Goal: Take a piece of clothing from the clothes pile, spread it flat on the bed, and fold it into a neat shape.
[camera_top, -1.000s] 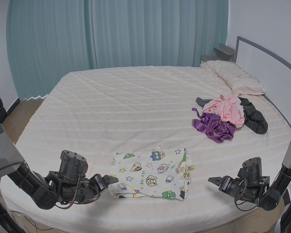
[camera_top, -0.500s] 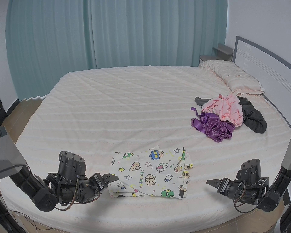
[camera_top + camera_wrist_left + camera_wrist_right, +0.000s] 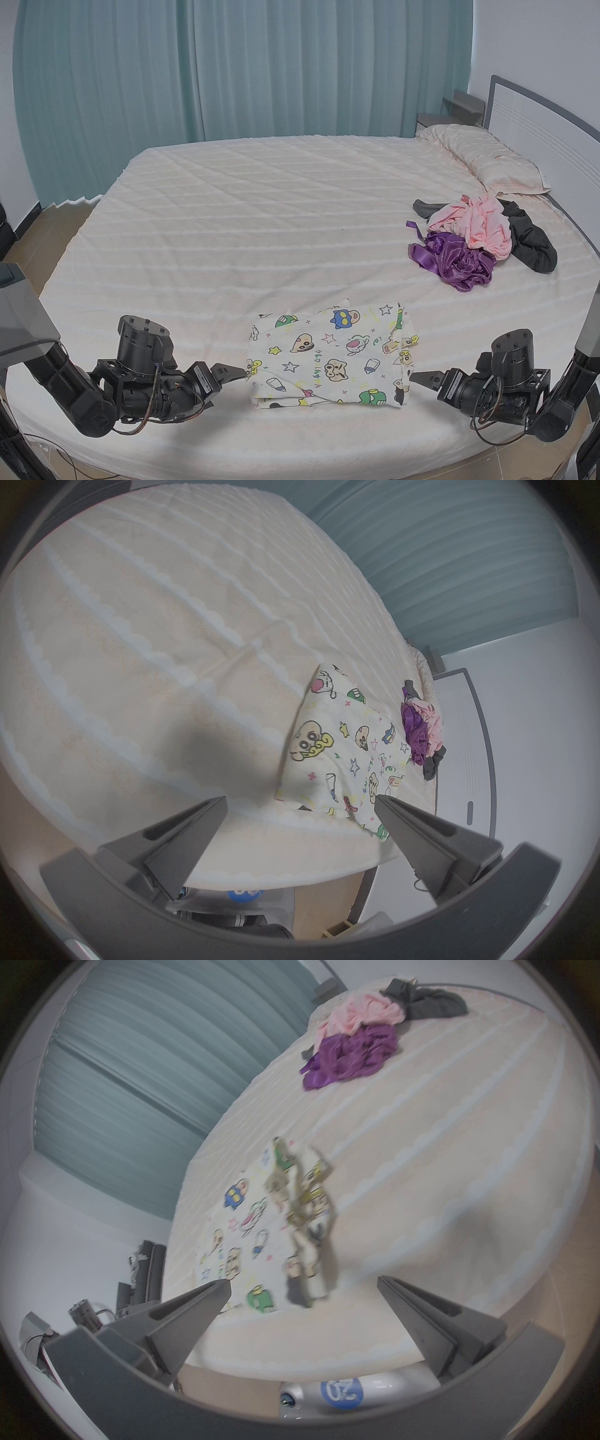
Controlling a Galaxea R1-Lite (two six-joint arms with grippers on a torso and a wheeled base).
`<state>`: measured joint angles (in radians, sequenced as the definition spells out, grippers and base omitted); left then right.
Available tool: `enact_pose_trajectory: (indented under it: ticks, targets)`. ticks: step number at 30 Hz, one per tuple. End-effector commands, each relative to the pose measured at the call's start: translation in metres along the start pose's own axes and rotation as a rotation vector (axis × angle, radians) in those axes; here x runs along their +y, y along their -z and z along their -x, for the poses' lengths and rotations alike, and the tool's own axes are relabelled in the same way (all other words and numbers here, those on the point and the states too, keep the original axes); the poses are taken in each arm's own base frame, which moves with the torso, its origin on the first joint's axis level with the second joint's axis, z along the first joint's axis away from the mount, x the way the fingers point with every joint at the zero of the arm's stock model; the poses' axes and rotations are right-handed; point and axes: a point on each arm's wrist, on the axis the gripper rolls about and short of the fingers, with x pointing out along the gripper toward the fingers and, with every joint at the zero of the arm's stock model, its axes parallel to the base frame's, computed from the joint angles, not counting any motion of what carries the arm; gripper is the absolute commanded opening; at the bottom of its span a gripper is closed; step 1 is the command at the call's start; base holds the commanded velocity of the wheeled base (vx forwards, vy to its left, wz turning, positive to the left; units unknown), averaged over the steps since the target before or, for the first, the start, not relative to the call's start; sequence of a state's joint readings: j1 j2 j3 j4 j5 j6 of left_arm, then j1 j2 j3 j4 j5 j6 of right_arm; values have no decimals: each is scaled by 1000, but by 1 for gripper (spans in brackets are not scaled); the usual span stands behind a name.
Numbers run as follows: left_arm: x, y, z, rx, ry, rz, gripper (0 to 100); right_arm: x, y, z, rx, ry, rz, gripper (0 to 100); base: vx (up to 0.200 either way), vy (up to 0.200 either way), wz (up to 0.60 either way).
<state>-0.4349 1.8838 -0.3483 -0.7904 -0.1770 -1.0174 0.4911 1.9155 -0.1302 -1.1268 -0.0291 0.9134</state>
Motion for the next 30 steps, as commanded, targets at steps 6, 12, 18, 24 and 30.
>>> enact_pose_trajectory:
  ticks: [6, 12, 18, 24, 30]
  targets:
    - [4, -6, -8, 42, 39, 18, 100, -9, 12, -26, 78, 7, 2, 100, 0, 0, 0]
    - [3, -8, -10, 30, 73, 16, 100, -14, 16, -42, 45, -34, 6, 100, 0, 0, 0]
    - [4, -8, -12, 33, 67, 17, 100, -18, 20, -46, 38, -45, 10, 100, 0, 0, 0]
    - [5, -8, -15, 37, 61, 18, 100, -19, 20, -48, 39, -42, 11, 0, 0, 0, 0]
    - [6, -8, -15, 36, 58, 21, 100, -22, 20, -43, 38, -26, 5, 0, 0, 0, 0]
